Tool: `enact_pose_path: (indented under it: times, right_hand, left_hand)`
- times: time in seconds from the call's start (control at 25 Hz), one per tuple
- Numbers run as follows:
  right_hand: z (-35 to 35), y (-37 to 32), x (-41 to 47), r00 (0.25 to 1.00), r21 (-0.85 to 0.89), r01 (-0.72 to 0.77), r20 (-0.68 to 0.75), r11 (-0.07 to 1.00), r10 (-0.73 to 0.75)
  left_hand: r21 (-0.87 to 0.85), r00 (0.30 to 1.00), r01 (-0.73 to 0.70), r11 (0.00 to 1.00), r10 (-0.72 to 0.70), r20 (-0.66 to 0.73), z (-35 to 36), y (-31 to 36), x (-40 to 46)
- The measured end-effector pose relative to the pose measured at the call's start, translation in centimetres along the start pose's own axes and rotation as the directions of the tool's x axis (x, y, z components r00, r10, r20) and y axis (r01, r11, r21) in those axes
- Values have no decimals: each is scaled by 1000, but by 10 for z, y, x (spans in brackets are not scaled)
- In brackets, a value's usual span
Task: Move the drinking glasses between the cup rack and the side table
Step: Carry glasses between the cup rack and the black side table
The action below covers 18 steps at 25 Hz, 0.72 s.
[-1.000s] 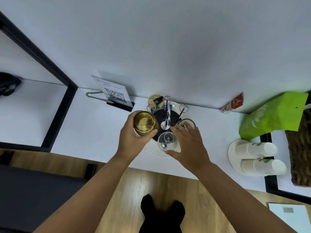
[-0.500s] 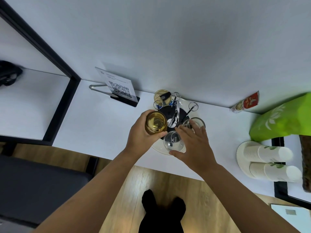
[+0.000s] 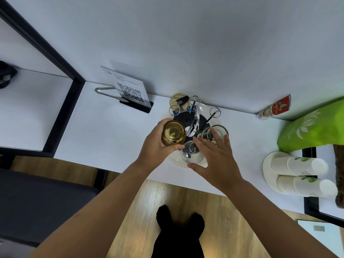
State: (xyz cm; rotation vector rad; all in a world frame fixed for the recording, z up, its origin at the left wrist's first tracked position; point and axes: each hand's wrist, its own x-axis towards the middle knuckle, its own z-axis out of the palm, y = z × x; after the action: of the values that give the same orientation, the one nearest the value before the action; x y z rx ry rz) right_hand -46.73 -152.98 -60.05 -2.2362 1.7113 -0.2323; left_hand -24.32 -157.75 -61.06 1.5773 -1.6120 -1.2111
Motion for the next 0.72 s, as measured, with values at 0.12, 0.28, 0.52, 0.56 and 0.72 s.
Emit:
enact_pose_path:
  times: [0.12,0.28,0.52,0.56,0.72]
  right_hand:
    - [0,2,-1,1000,-11,8,11,1000,-8]
    - [0,3,-3,999,-44,12,37,999,-11]
    - [2,2,-5,1000,-45,2,29,999,0]
    - [2,2,-5,1000,-47,2,31,999,0]
    - [3,3,-4,1000,-43,5,28,999,-3]
  left_hand:
    - [23,999,-21,1000,20,33,-3,-8,3]
    - [81,998,-30,996,24,65,-8,-19,5]
    - [102,993,-61,993,50,104,-5,-25,12]
    - [109,993,-62,992,50,110,-4,-27,12]
    - [113,992,-56,992,42,118,-2,-30,14]
